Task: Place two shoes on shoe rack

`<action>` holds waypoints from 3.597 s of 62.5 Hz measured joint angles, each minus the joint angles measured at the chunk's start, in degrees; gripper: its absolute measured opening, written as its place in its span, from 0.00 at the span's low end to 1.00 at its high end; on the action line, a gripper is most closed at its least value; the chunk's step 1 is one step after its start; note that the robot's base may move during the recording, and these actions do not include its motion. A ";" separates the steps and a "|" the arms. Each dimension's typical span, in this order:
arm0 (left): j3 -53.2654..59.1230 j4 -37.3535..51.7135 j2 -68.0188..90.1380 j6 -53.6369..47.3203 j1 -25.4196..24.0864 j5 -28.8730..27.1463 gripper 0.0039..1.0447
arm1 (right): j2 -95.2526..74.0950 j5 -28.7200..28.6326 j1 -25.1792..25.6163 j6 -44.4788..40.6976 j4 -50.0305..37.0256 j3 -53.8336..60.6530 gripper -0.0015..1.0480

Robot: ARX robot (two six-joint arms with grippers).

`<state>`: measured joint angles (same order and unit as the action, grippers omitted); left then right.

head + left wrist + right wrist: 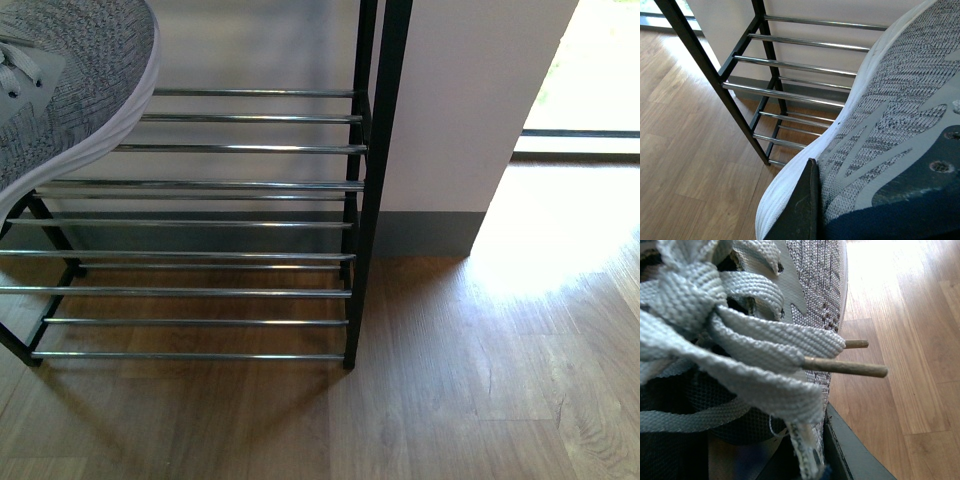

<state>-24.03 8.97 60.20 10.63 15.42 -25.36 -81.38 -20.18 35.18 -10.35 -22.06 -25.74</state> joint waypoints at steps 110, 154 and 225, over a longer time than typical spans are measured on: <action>0.00 0.00 -0.09 0.02 0.09 -0.13 0.01 | 0.00 -0.04 0.09 0.00 0.00 0.00 0.03; 0.02 0.00 -0.09 -0.04 0.11 0.04 0.01 | -0.07 -0.04 0.09 0.00 0.00 0.02 0.03; 0.02 0.00 -0.09 -0.02 0.11 0.00 0.01 | 0.02 -0.13 0.09 0.00 0.00 0.00 0.03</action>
<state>-24.01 8.97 60.12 10.61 15.53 -25.36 -81.36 -20.32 35.27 -10.35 -22.06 -25.74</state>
